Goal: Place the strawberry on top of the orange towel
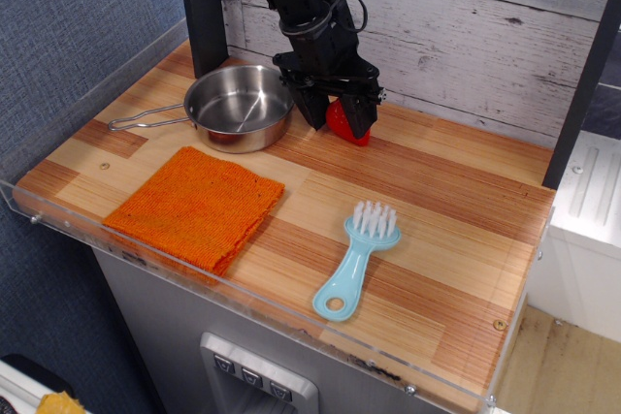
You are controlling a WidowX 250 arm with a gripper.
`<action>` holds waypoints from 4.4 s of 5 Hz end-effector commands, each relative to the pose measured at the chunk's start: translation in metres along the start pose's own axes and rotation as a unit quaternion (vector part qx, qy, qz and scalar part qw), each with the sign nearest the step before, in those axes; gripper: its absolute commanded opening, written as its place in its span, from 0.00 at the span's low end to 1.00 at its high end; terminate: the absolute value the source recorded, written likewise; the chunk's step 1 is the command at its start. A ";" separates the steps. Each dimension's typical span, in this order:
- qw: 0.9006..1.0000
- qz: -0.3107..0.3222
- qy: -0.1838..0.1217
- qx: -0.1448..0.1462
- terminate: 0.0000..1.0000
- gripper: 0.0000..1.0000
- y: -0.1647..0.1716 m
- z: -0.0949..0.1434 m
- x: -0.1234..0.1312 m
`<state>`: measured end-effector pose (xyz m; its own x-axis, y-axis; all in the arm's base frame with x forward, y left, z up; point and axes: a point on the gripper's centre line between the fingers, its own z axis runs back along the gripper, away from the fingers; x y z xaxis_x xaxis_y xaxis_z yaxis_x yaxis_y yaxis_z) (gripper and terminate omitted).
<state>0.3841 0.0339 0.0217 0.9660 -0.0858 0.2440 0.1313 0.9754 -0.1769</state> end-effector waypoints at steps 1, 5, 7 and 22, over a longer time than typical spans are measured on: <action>0.999 -0.004 -0.052 -0.011 0.00 0.00 -0.015 0.048 0.002; 1.000 -0.007 -0.010 -0.001 0.00 0.00 0.032 0.085 -0.083; 0.998 -0.034 0.045 0.023 0.00 0.00 0.032 0.068 -0.094; 0.996 -0.015 0.015 0.081 1.00 1.00 0.018 0.135 -0.071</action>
